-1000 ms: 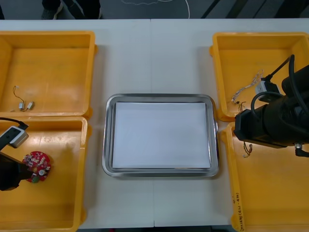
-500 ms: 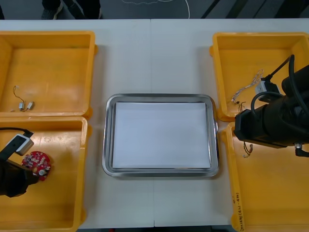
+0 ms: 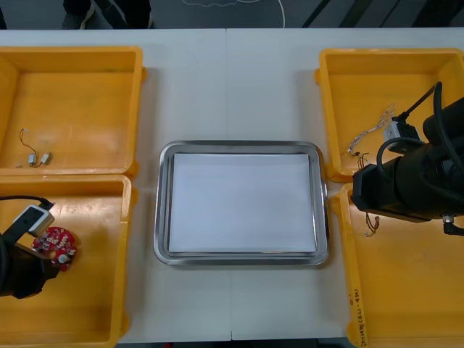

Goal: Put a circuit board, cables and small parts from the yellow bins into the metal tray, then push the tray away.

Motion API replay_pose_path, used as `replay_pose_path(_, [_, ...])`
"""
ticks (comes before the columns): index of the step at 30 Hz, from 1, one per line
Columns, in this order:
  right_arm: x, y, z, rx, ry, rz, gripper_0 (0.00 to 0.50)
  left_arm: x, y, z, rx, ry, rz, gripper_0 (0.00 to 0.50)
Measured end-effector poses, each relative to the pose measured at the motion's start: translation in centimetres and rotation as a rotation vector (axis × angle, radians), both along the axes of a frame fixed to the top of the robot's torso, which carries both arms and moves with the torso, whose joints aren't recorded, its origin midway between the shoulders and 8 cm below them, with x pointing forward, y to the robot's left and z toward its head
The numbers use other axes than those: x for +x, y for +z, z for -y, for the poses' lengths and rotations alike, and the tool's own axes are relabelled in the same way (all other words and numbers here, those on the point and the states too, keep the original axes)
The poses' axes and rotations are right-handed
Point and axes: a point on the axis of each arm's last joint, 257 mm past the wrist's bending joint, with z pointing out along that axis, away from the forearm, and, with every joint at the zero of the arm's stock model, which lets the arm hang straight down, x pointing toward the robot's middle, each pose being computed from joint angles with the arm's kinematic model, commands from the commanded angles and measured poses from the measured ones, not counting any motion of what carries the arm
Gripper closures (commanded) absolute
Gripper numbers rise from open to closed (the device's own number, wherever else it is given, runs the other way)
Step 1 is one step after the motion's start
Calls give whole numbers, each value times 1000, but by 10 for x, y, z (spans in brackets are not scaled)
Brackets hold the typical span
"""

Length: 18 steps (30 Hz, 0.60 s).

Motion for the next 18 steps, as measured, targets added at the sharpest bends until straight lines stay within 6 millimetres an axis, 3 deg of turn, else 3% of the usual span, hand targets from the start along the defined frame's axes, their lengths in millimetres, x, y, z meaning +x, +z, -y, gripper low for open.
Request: replay_pose_path(18, [0,0,0,-26,55,9,500,-9,-22,0,2,5,-60,0])
